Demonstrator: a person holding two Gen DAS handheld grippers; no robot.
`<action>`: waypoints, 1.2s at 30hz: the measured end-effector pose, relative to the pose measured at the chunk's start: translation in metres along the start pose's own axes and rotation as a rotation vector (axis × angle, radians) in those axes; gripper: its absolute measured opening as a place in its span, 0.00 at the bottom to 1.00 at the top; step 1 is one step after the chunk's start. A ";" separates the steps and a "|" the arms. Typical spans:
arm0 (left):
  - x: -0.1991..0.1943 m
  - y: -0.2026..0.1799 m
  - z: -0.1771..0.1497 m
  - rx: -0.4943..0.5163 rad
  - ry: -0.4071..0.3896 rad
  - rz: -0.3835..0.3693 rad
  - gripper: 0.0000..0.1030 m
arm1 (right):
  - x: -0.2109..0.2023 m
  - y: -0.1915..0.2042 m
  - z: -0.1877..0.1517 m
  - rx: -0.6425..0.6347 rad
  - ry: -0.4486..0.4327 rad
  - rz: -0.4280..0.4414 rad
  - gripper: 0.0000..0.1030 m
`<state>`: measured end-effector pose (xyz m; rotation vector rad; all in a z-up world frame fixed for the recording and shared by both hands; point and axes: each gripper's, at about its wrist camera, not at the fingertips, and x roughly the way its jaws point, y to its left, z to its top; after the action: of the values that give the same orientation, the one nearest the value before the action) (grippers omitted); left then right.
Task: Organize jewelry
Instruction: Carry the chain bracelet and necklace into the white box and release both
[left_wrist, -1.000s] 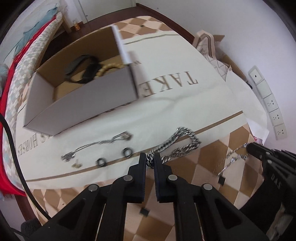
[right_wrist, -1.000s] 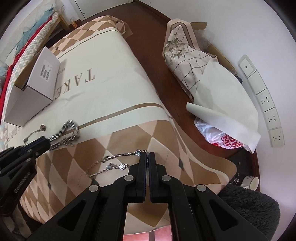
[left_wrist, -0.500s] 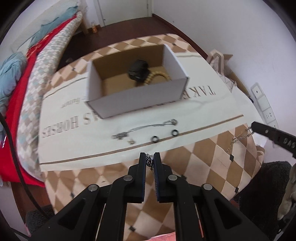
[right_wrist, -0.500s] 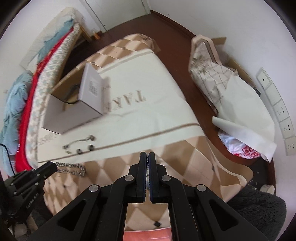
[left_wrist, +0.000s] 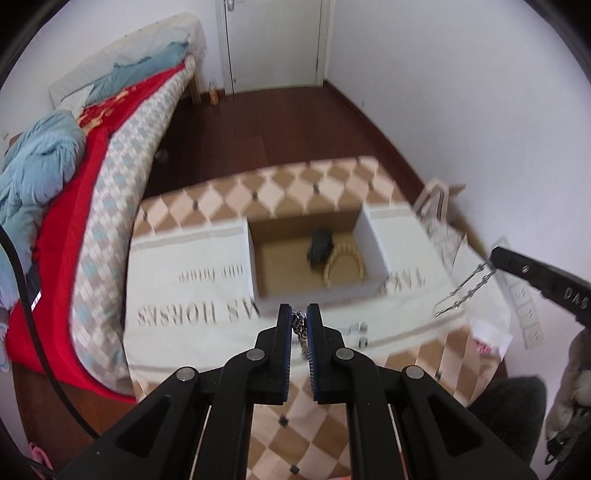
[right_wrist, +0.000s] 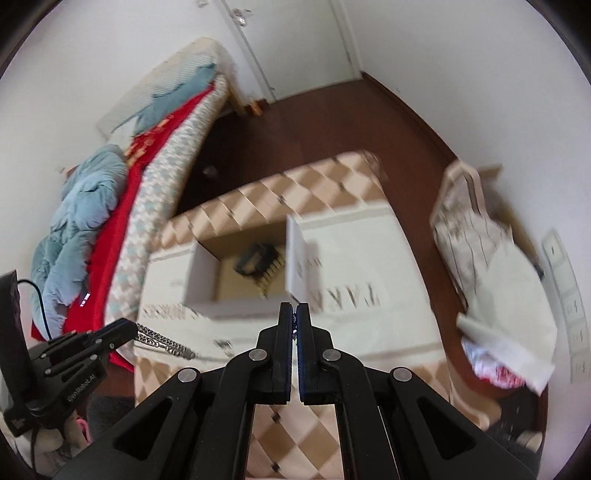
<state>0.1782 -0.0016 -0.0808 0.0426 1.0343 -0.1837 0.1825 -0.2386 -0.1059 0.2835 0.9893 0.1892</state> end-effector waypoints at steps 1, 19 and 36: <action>-0.002 0.002 0.008 0.003 -0.008 -0.002 0.05 | 0.000 0.006 0.010 -0.015 -0.005 0.005 0.02; 0.099 0.036 0.095 0.025 0.192 -0.153 0.05 | 0.122 0.051 0.079 -0.092 0.170 0.069 0.02; 0.128 0.049 0.104 -0.043 0.279 -0.239 0.09 | 0.185 0.031 0.071 -0.049 0.360 0.040 0.43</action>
<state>0.3392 0.0175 -0.1397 -0.0972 1.3206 -0.3809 0.3409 -0.1677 -0.2063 0.2278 1.3337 0.3075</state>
